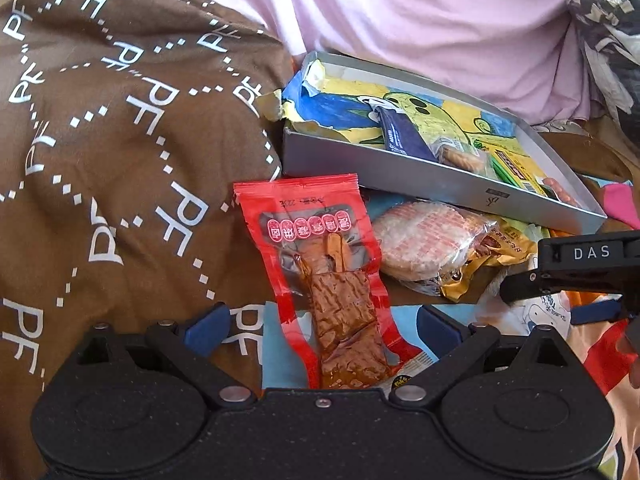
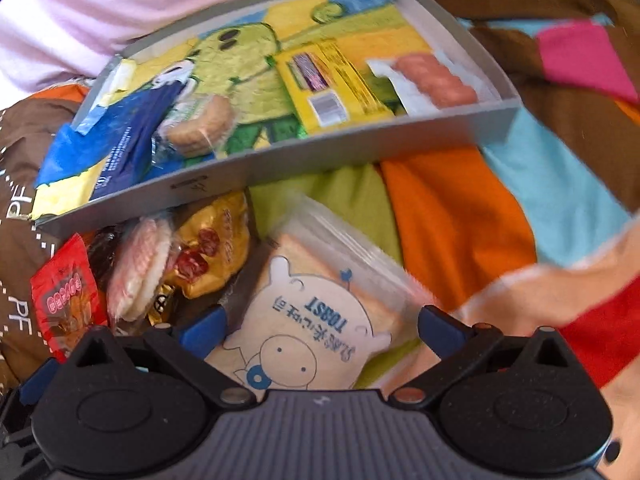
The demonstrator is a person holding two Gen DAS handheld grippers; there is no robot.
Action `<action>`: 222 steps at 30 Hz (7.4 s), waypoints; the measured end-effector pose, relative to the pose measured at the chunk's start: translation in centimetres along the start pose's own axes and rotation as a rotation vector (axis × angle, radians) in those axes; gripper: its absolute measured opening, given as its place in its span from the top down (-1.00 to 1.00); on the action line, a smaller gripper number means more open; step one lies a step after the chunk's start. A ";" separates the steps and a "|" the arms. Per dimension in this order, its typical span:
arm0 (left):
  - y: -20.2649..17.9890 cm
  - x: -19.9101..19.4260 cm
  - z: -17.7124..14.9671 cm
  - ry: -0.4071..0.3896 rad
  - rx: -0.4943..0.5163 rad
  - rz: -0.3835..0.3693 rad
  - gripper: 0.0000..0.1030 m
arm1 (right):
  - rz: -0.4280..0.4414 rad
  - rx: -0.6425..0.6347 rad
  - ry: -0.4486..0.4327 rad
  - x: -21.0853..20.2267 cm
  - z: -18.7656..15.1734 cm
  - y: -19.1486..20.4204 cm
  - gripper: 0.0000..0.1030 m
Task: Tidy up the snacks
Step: 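Grasp the red spicy tofu pack with left tool while right tool grasps TOAST bag, then lift the red pack with left tool while right tool lifts the TOAST bag, then carry the red pack with left tool while right tool carries TOAST bag over tray, then open both tools to release the red pack and TOAST bag into the tray, then withdraw both tools from the tray back over the remaining snacks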
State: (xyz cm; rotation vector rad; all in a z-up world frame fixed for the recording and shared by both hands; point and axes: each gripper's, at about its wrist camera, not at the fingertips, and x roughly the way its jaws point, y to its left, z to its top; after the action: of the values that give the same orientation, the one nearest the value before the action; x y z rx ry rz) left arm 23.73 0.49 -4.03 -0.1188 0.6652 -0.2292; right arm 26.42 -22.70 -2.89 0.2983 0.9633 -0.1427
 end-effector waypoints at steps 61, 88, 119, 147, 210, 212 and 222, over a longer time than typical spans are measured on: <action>-3.3 0.0 -1.2 0.193 0.271 -0.078 -0.33 | 0.056 -0.387 -0.174 -5.1 -12.9 2.8 -0.42; -5.7 -5.9 -4.2 0.238 0.239 -0.098 0.09 | 0.048 -0.411 -0.252 -13.1 -16.6 -1.1 -0.30; -7.7 -7.6 1.4 0.024 0.150 -0.090 0.11 | 0.188 -0.384 -0.377 -15.2 -10.4 -3.3 -0.30; -13.0 7.5 17.5 -0.043 0.160 -0.076 0.11 | 0.158 -0.354 -0.500 -4.2 10.6 -5.6 -0.30; -5.2 -16.4 4.0 -0.323 0.007 0.082 -0.98 | 0.282 -0.522 -0.756 -20.4 -9.4 -1.4 -1.00; -4.3 -16.6 2.9 -0.300 -0.005 0.096 -0.98 | 0.288 -0.528 -0.730 -20.1 -10.3 -1.3 -1.00; -1.0 -15.2 -1.8 -0.140 -0.027 0.137 -0.98 | 0.269 -0.523 -0.588 -17.6 -13.9 -1.9 -1.00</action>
State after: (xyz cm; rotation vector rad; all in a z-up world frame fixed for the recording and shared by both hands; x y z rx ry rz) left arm 10.85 3.24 3.88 -0.1133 0.5349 -0.0790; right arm 5.02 -20.37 3.86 -0.1016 0.3454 0.2583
